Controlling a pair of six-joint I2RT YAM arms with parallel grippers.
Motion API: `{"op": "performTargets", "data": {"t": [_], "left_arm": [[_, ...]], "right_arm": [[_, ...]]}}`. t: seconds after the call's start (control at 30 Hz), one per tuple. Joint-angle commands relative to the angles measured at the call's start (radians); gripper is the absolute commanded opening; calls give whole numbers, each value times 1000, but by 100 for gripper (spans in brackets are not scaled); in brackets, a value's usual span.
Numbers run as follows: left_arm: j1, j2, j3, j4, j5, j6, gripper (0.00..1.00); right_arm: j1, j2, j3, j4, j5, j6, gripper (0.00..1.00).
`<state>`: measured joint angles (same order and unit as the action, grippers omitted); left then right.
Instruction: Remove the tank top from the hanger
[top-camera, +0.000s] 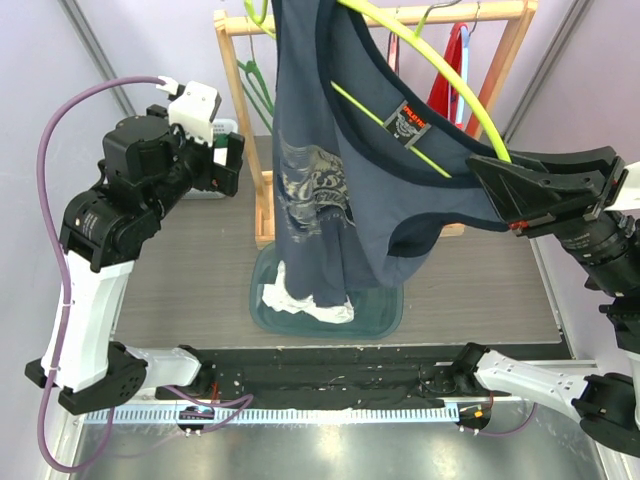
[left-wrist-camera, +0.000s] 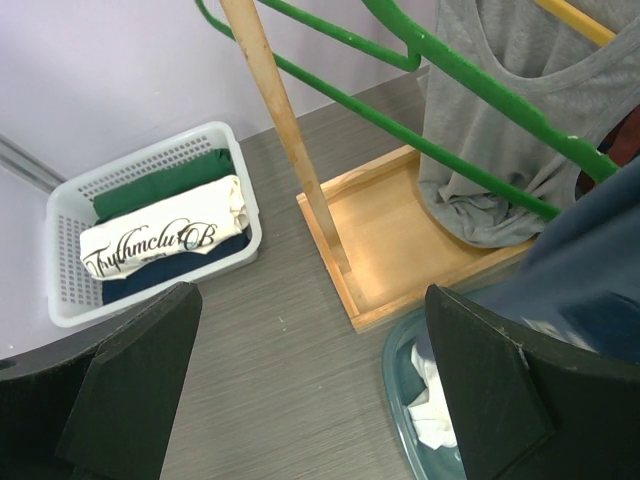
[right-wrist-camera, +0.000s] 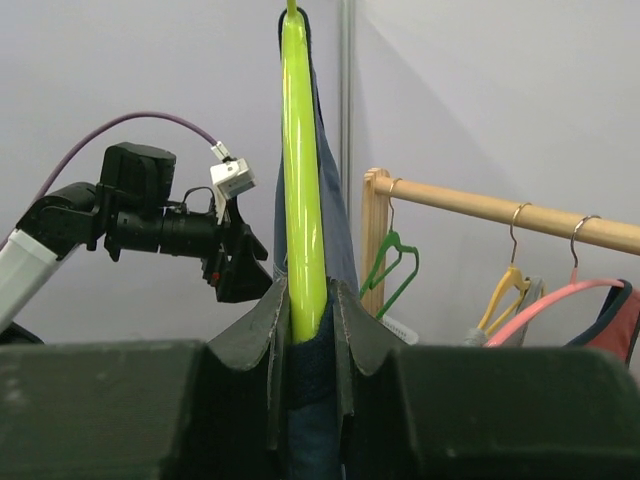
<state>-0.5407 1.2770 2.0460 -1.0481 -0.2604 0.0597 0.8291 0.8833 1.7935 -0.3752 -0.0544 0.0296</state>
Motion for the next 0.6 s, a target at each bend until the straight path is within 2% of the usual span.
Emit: {"op": "performTargets", "data": {"t": [0.0,0.13,0.2,0.3,0.43,0.47,0.57], "left_arm": [[5,-33,22,2,62,11,100],[5,-60,52,-102,354,118,100],[5,-82,46,-144,406,173,100],[5,-149,10,-124,513,248,100],[4,-110,167,-187,627,267,100],[5,-105,183,-191,686,273,100],[5,-88,226,-214,740,310,100]], "right_arm": [[4,-18,29,41,-21,-2,1],[4,-56,-32,-10,-32,22,1],[4,-61,-74,-36,-42,32,1],[5,-34,-101,-105,-68,33,1],[4,40,-108,-217,-119,-3,1],[4,69,-109,-246,-125,-16,1],[5,97,-117,-281,-169,-25,1]]}}
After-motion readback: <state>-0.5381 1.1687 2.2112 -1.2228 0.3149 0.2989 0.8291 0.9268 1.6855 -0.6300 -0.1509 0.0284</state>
